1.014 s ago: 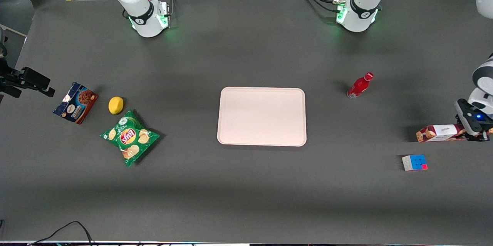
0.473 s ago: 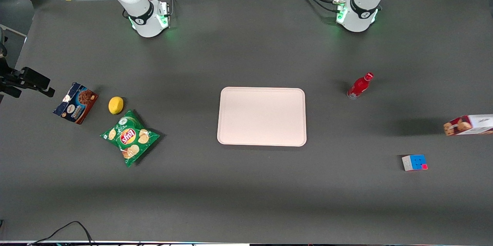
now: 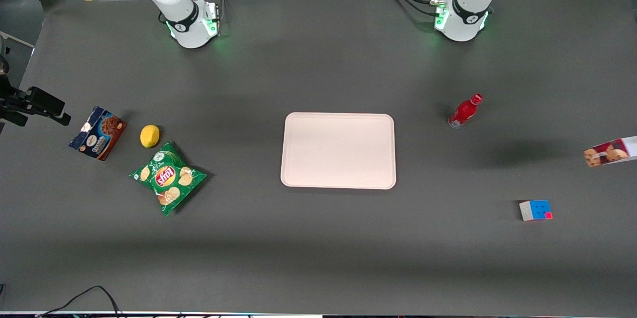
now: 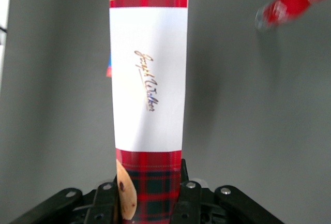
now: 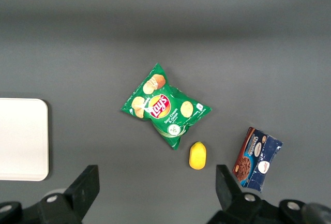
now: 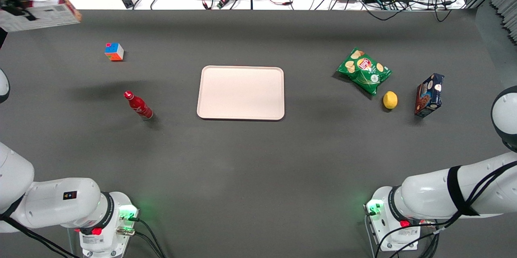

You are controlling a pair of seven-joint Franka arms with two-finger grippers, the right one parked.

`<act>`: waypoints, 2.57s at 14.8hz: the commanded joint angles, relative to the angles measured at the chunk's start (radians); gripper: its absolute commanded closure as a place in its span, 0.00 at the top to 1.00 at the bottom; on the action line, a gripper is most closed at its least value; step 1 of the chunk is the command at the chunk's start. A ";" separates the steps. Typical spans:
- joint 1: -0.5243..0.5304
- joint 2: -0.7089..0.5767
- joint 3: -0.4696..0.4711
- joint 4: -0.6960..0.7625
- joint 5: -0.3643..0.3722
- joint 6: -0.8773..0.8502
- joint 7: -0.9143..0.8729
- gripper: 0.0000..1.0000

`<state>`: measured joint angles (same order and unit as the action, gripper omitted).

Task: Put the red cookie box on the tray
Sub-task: 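Lift the cookie box with the left gripper, then carry the cookie box toward the white tray and lower it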

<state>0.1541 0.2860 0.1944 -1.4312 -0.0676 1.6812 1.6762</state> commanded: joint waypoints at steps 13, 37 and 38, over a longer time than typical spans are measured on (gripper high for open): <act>-0.031 -0.039 -0.593 0.012 0.087 -0.124 -1.448 0.17; -0.140 0.174 -0.874 -0.465 0.419 0.512 -2.498 0.25; -0.139 0.194 -0.874 -0.466 0.437 0.529 -2.517 0.25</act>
<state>0.0209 0.4419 -0.6790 -1.8859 0.3005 2.1646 -0.7800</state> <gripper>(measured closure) 0.621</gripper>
